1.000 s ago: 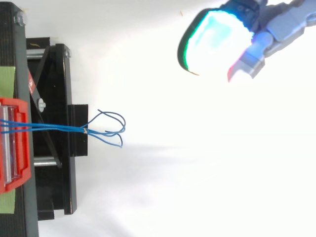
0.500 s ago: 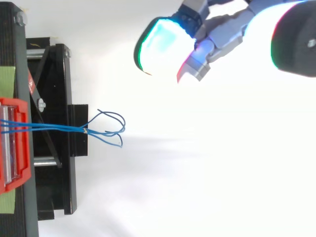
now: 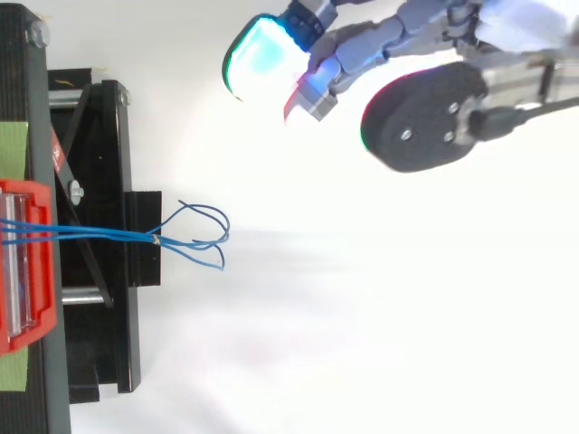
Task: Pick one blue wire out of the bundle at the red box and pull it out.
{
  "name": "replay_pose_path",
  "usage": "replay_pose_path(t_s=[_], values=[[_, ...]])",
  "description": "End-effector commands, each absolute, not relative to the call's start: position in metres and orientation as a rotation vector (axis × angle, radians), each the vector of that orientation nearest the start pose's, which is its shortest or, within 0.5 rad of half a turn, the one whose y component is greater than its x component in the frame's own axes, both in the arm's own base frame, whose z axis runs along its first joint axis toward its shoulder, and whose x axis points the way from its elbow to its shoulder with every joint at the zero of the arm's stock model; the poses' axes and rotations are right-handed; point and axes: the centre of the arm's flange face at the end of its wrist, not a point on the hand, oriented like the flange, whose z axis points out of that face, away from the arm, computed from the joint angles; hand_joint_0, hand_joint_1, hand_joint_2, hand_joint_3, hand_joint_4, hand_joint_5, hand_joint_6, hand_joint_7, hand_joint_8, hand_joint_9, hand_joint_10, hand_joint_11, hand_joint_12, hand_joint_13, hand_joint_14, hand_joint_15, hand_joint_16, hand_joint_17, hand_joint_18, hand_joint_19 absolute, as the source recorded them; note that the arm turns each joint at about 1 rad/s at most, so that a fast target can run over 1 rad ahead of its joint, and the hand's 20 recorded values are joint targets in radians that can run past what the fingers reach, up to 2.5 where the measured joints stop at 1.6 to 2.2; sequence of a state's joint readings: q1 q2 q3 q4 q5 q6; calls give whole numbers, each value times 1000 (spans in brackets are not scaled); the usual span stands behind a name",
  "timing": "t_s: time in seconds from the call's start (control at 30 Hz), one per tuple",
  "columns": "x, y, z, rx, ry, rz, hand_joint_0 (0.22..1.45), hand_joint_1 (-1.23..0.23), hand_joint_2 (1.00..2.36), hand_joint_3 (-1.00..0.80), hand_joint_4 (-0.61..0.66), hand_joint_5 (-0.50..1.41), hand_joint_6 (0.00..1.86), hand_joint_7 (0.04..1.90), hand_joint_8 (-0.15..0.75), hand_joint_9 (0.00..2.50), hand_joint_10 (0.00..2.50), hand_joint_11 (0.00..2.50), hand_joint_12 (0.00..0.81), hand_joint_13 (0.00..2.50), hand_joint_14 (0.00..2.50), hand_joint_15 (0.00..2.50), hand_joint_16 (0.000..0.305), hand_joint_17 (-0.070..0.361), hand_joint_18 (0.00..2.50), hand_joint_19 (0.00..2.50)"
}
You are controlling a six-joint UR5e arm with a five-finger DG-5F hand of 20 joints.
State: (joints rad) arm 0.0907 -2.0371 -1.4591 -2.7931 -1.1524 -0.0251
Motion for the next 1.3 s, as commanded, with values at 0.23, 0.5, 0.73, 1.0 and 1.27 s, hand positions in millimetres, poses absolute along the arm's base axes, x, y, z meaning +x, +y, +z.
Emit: replay_pose_path(t_s=[0.23,0.5,0.73,1.0,1.27], values=[[694,-93,247,1265,971,928,521,-823,1000,-500,325,-154,502,780,336,701,10,369,439,513,6,197,66,149,419,176],[712,-73,227,1247,945,837,522,-822,1000,-500,341,-149,502,793,334,698,8,368,440,503,6,188,66,148,427,185],[730,-49,217,1235,944,868,520,-814,1000,-500,351,-145,502,794,337,708,8,363,441,502,6,188,66,147,429,186],[737,-29,214,1184,925,809,526,-817,1000,-500,376,-138,503,825,336,705,9,374,440,494,6,190,65,147,426,185],[759,-8,183,1195,901,857,532,-818,1000,-500,393,-134,503,848,332,705,10,364,439,493,6,187,65,146,425,180]])
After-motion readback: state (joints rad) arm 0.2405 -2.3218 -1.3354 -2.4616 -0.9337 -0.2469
